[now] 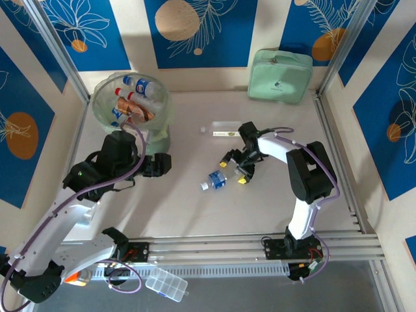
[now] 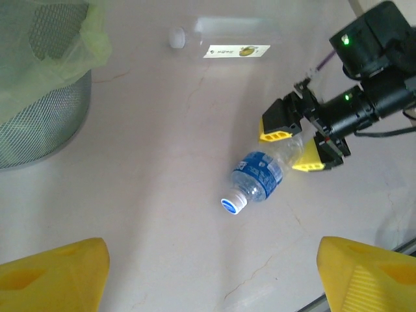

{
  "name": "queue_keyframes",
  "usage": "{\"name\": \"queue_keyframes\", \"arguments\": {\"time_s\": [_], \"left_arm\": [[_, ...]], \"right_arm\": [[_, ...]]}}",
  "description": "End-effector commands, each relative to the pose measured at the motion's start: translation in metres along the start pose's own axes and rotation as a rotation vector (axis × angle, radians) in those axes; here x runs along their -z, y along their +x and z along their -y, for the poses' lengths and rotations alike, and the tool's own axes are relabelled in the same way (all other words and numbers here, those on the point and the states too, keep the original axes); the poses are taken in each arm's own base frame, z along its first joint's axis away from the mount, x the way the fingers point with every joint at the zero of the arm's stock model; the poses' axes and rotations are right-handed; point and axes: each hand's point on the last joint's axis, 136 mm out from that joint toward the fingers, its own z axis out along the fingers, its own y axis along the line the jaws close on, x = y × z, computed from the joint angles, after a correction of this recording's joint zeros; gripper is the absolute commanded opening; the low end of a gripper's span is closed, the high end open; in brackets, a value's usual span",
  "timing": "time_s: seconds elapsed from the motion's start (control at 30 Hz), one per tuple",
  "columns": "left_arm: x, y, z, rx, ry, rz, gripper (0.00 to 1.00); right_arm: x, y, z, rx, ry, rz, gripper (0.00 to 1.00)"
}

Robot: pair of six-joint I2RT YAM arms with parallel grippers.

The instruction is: Put the plastic bottles in the bin

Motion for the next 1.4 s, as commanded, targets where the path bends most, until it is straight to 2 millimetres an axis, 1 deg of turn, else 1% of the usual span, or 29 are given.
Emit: {"name": "queue_keyframes", "arguments": {"time_s": [0.0,0.07,0.1,0.13,0.2,0.33,0.47,0.6,0.67,0.73,0.83,0.9,0.97,1.03,1.13,1.2,1.27,1.37], "left_arm": [[0.000,-0.005,0.007,0.011,0.033,0.016,0.83],[-0.001,-0.006,0.008,0.015,0.034,0.019,0.83],[-0.001,-0.007,0.008,0.016,0.035,0.018,0.83],[-0.001,-0.007,0.009,0.015,0.036,0.019,0.83],[-0.002,-0.008,0.009,0.015,0.034,0.018,0.83],[-0.004,-0.007,0.009,0.016,0.032,0.012,0.83],[-0.009,-0.003,0.007,0.015,0.031,-0.005,0.83],[-0.013,-0.002,0.010,0.009,0.039,-0.024,0.83],[-0.014,-0.004,0.012,0.006,0.048,-0.027,0.83],[-0.013,-0.006,0.014,-0.003,0.049,-0.030,0.83],[-0.013,-0.007,0.016,-0.024,0.053,-0.036,0.83],[-0.012,-0.009,0.017,-0.036,0.056,-0.039,0.83],[-0.011,-0.011,0.022,-0.055,0.077,-0.041,0.85],[-0.012,-0.012,0.028,-0.069,0.100,-0.056,0.87],[-0.016,-0.017,0.035,-0.088,0.111,-0.073,0.89],[-0.020,-0.023,0.040,-0.114,0.105,-0.074,0.96],[-0.024,-0.029,0.049,-0.138,0.121,-0.081,1.00],[-0.033,-0.037,0.068,-0.165,0.167,-0.095,1.00]], "right_arm": [[0.011,0.010,0.002,-0.208,-0.031,0.017,0.88],[0.016,0.009,0.003,-0.248,-0.033,0.044,0.92],[0.020,0.007,0.003,-0.258,-0.028,0.061,0.97],[0.022,0.007,0.004,-0.271,-0.025,0.067,0.99],[0.023,0.009,0.006,-0.304,-0.025,0.059,1.00],[0.016,0.020,0.014,-0.385,-0.027,0.014,1.00],[0.009,0.026,0.013,-0.387,-0.029,0.007,0.97],[0.005,0.018,0.011,-0.377,-0.020,0.023,0.88],[0.004,0.016,0.009,-0.371,-0.014,0.026,0.80],[0.006,0.015,0.005,-0.357,-0.015,0.032,0.72],[0.016,0.017,-0.003,-0.306,-0.025,0.050,0.62],[0.026,0.018,-0.008,-0.260,-0.032,0.068,0.59],[0.040,0.020,-0.016,-0.187,-0.048,0.091,0.57],[0.058,0.024,-0.030,-0.097,-0.091,0.111,0.57],[0.095,0.033,-0.058,0.072,-0.195,0.167,0.54],[0.124,0.042,-0.080,0.205,-0.290,0.205,0.54],[0.151,0.055,-0.099,0.322,-0.377,0.234,0.54],[0.189,0.075,-0.121,0.476,-0.480,0.267,0.52]]}}
